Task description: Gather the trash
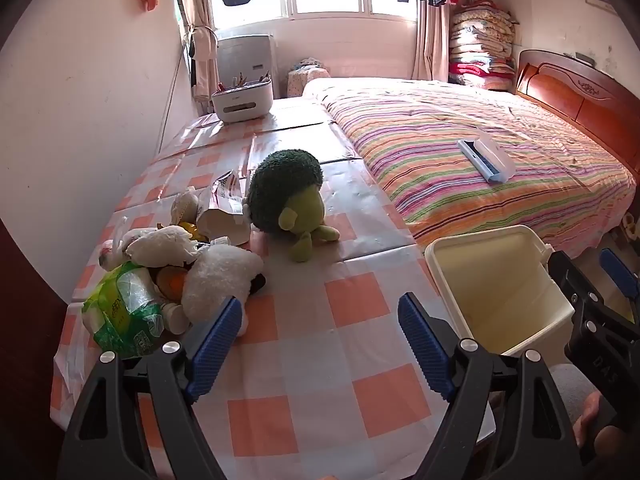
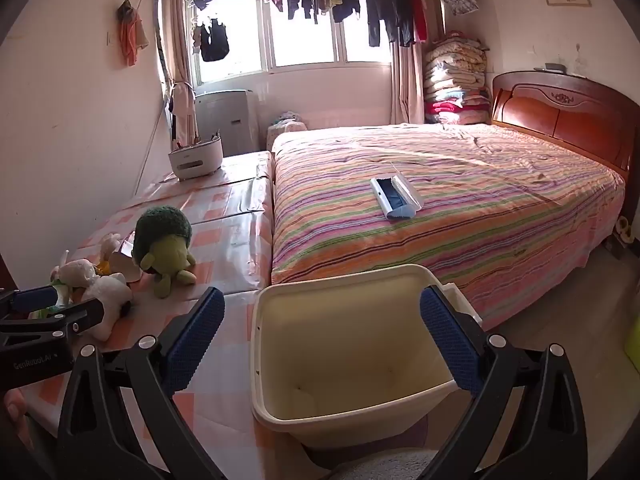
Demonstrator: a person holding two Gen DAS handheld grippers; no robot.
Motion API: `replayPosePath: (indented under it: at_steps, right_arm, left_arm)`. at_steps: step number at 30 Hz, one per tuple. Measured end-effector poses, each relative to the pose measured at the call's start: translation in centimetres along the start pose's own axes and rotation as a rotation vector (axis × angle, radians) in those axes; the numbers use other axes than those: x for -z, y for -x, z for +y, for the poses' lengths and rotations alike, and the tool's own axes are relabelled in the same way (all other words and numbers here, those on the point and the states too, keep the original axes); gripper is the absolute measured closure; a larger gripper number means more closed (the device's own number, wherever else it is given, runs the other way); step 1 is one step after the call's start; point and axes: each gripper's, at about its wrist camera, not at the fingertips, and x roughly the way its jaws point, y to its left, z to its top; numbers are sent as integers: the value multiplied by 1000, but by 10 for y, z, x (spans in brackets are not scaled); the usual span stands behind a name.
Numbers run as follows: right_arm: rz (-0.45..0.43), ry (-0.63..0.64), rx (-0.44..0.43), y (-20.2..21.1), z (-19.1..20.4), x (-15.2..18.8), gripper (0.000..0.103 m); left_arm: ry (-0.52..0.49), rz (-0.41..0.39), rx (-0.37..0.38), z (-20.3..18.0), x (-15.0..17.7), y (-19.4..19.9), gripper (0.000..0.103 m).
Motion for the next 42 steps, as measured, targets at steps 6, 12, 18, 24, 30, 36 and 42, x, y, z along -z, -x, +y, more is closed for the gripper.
replayPosePath:
  at_steps: [6,12,18,24,30,36,42]
  right_arm:
    - [4,5,-2,-1,4,2,6]
    - [8,10,-4,1,3,3,6]
    - [23,11,-4,-6,10,2,6]
    - [32,17,-2,-6,11,2,6]
    - [35,17,-2,-8,13,1,6]
    - [41,19,-5,-8,13,1,6]
    - [44,22,-5,-9,16,2,6]
  left_arm:
    - [7,-6,-7,5,4,6,25]
    - [4,18,-11,2,4,2,25]
    - [8,18,-10,7,4,1,25]
    - [17,14,-10,11,4,2,25]
    - [17,16,-11,12,4,3,25]
    - [25,15,-13,15,6,3,25]
    - [24,18,-12,16,8,3,25]
